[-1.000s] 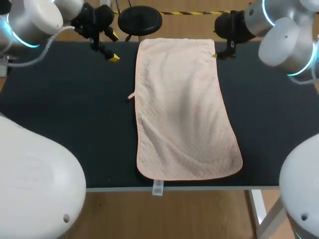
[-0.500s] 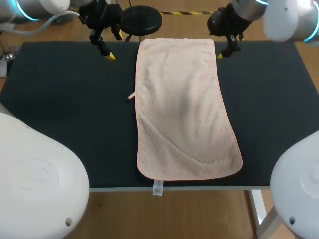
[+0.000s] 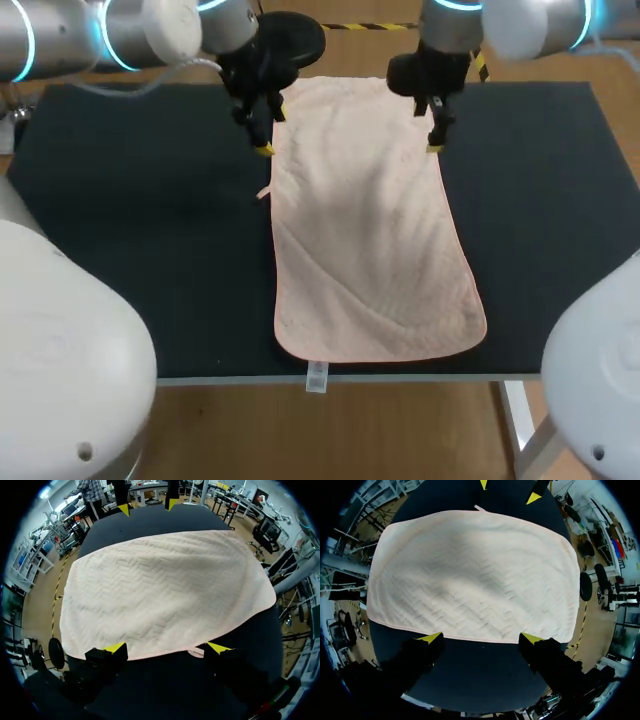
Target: Fold the towel
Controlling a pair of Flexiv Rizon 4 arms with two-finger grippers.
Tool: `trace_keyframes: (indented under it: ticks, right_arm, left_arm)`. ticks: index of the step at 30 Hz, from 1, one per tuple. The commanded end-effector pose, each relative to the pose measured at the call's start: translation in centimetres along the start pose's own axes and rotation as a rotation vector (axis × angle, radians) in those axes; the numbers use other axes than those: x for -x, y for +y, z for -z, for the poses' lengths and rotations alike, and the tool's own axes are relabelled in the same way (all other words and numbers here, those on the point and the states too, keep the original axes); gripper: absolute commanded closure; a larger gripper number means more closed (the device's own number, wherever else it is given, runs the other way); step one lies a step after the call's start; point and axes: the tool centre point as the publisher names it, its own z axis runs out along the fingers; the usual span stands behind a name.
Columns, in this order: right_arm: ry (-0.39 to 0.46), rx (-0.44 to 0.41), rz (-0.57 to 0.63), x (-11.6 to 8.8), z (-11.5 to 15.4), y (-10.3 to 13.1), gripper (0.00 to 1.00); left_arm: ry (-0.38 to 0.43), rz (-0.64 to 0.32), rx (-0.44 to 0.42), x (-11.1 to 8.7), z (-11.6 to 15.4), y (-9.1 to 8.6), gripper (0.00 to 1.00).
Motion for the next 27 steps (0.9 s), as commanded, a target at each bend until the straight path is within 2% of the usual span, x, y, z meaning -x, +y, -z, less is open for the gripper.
trace_keyframes:
  ticks: [1,7,17,23,27]
  right_arm:
    - [0.085,-0.012,-0.019,0.9,-2.5,0.1,0.00]
    - [0.075,0.053,-0.051,1.4,-4.6,-0.7,0.00]
    - [0.113,0.038,-0.034,1.1,-7.0,-1.4,0.00]
    - [0.112,0.038,-0.023,0.8,-7.3,-1.2,0.00]
    - [0.107,0.032,-0.016,0.6,-7.3,-1.2,0.00]
  left_arm:
    - [-0.008,0.011,-0.014,0.7,-2.6,0.5,0.00]
    - [-0.032,0.034,-0.010,0.6,-3.6,0.7,0.00]
    - [-0.010,0.047,0.048,-0.1,-5.1,-0.2,0.00]
    - [-0.025,0.111,0.083,-0.7,-5.4,0.2,0.00]
    - [-0.040,0.119,0.110,-1.0,-5.5,0.2,0.00]
